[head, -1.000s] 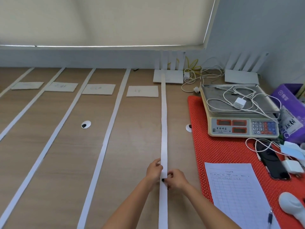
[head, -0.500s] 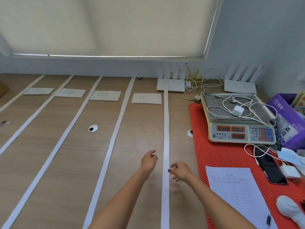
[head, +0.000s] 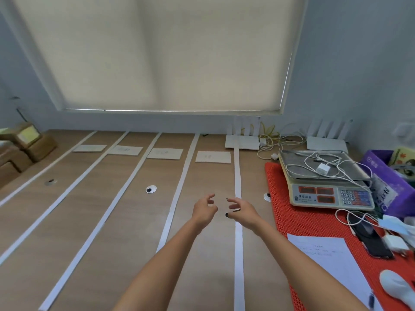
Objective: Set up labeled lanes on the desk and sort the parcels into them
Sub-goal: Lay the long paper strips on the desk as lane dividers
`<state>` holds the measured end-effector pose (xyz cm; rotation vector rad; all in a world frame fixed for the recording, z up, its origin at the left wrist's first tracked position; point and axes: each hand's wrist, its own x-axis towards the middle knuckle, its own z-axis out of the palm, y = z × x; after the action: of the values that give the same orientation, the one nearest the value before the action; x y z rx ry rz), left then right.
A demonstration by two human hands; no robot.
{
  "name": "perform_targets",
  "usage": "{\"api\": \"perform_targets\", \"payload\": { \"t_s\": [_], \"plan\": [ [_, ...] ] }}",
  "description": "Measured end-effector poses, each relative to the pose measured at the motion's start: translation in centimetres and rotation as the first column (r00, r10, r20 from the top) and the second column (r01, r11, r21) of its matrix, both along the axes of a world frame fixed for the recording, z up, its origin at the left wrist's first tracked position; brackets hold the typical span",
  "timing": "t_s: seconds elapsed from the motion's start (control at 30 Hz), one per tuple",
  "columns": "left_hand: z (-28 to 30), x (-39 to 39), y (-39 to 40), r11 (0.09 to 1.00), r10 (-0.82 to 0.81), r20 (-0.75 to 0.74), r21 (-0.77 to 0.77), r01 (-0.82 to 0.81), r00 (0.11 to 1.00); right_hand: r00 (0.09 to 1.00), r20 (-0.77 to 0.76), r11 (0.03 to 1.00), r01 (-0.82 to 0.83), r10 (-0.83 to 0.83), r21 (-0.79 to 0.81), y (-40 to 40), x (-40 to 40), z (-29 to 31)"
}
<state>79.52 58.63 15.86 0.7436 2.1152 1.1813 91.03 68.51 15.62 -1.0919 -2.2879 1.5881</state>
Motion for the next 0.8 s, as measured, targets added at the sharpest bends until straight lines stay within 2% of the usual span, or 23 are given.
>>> {"api": "perform_targets", "payload": {
  "t_s": [0.23,0.53,0.63,0.8],
  "plan": [
    [0.9,-5.5,-3.5,0.996,-0.056,0.005,0.071,0.055,0.998,0.998,-0.027,0.997,0.055,-0.054,0.056,-3.7,-4.1,1.4],
    [0.8,-19.1,-13.4,0.983,-0.146,0.020,0.119,0.143,0.989,0.976,-0.083,0.978,0.205,-0.201,0.036,-13.3,-16.1,1.3],
    [1.6,-23.2,-17.2,0.984,-0.118,-0.011,0.132,0.118,0.993,0.987,-0.038,0.985,0.159,-0.157,0.071,-17.1,-20.7,1.5],
    [2.3,-29.3,-21.8,0.987,-0.081,0.018,0.137,0.077,0.997,0.998,-0.001,0.987,0.055,-0.055,0.149,-21.0,-27.8,2.3]
  ]
}}
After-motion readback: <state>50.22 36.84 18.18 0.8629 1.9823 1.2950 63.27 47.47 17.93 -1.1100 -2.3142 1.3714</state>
